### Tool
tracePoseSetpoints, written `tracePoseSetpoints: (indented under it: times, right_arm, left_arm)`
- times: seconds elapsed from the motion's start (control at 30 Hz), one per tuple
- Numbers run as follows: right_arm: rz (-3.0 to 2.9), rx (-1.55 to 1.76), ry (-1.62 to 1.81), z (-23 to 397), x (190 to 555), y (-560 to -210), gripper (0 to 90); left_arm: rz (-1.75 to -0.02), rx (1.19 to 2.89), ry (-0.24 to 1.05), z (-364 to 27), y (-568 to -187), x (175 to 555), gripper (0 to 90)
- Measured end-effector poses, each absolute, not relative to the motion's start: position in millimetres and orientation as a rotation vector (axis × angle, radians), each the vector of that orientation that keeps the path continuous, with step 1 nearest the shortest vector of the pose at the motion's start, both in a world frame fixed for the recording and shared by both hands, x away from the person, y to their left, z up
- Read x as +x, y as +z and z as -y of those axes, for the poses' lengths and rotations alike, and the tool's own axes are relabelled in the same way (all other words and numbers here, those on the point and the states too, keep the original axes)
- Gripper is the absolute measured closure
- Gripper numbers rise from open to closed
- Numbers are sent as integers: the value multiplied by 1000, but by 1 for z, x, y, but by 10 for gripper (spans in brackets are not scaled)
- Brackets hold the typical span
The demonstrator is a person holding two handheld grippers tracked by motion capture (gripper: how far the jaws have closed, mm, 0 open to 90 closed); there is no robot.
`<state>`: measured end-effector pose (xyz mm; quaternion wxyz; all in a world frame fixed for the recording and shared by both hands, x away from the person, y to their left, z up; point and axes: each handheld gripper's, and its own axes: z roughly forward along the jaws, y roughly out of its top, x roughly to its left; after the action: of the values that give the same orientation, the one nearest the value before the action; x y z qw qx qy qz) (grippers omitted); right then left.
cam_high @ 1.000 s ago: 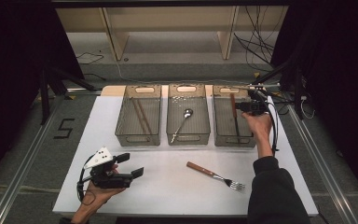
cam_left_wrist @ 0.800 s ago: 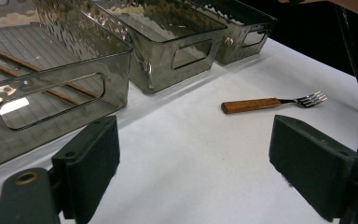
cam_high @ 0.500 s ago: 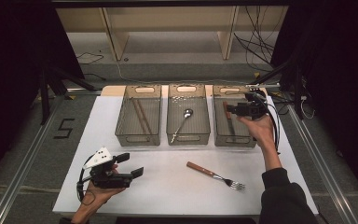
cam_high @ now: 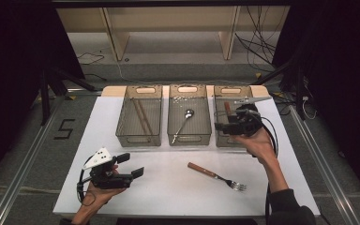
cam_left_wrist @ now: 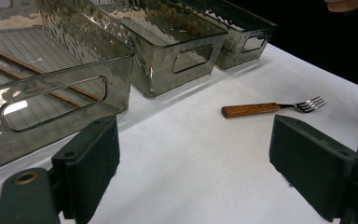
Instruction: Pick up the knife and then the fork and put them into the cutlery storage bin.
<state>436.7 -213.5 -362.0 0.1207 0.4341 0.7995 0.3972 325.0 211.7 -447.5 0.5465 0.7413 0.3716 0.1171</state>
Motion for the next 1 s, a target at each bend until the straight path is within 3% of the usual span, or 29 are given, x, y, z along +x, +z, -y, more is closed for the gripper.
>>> tracePoseSetpoints:
  times: [0.43,1.0]
  right_arm:
    - [-2506,1150,1128,193,403,-384,301]
    - [-2767,1030,770,168,390,-420,325]
  left_arm:
    - [-885,1753,279,-213,-448,325,157]
    - [-880,1753,282,-213,-447,324,157]
